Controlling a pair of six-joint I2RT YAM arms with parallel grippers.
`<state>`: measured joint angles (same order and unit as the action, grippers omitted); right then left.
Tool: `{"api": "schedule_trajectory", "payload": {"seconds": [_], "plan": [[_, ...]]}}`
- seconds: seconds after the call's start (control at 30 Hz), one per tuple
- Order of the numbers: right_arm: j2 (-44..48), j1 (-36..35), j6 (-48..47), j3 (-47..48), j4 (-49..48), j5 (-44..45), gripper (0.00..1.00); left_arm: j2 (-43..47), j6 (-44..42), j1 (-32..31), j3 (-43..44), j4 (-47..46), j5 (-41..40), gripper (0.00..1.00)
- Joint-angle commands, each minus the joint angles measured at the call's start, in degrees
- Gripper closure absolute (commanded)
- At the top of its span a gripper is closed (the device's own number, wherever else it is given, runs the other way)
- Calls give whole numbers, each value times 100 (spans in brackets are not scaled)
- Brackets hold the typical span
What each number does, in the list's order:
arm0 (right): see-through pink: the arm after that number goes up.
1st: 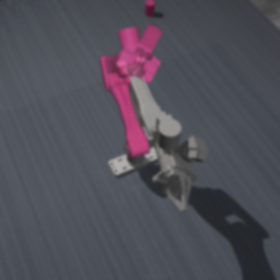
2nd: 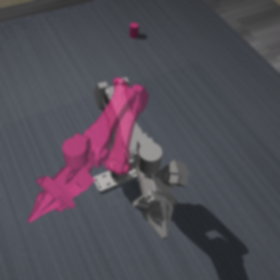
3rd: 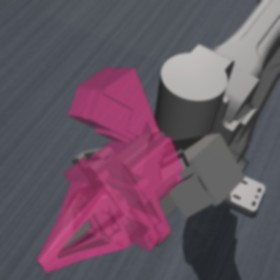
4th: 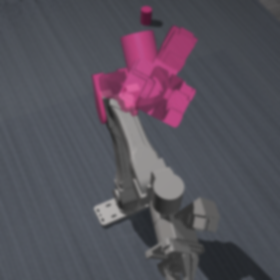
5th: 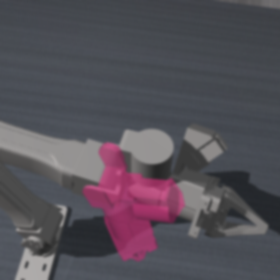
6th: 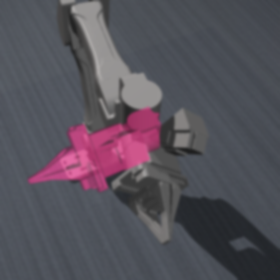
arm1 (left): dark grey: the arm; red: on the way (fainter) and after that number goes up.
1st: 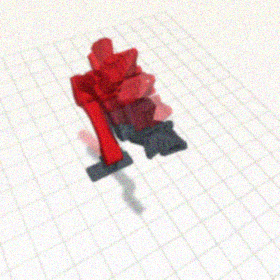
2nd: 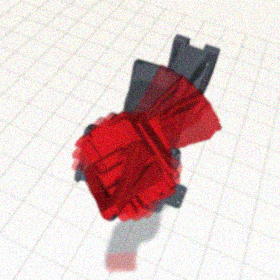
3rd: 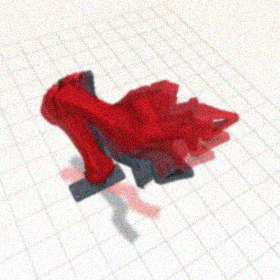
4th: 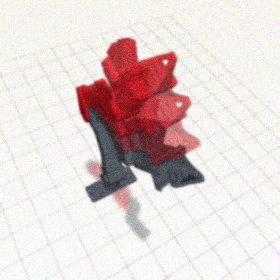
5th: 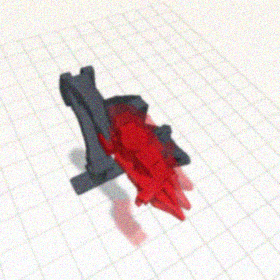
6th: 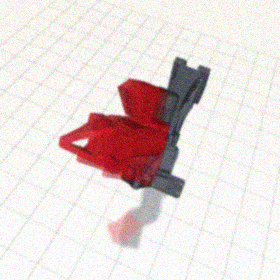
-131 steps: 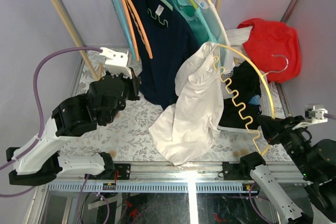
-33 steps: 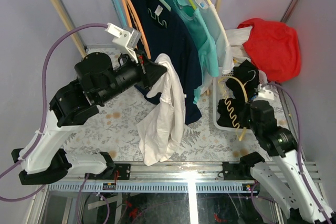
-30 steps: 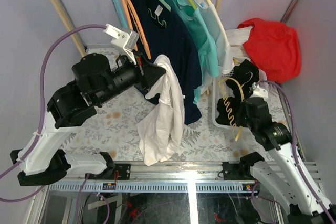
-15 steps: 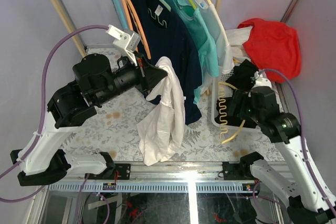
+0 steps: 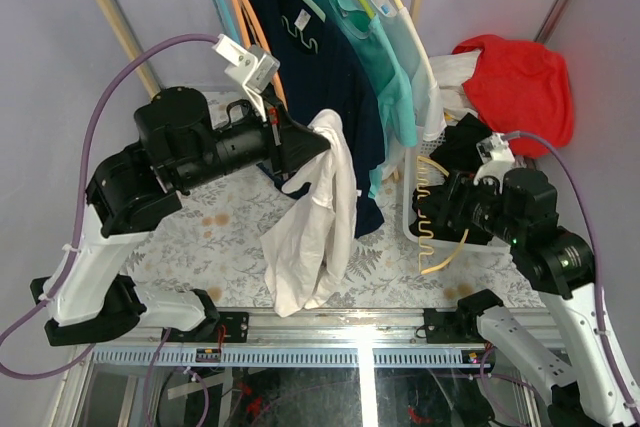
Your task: Place the t-shirt on the hanger
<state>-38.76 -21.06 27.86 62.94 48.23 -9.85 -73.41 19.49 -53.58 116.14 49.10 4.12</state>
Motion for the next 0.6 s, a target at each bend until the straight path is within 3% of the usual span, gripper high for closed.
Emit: {"api": "schedule_trajectory", "payload": {"seconds": [0.0, 0.27, 0.57], "plan": [[-358, -26, -27, -144, -1938, -1920, 38, 32, 102, -12, 660, 39, 993, 98], [-626, -30, 541, -538, -4398, -3709, 42, -23, 461, -13, 1294, -219, 2199, 97], [-270, -23, 1494, -822, -6072, -5072, 43, 113, 484, -10, 1076, -220, 2139, 97]]}}
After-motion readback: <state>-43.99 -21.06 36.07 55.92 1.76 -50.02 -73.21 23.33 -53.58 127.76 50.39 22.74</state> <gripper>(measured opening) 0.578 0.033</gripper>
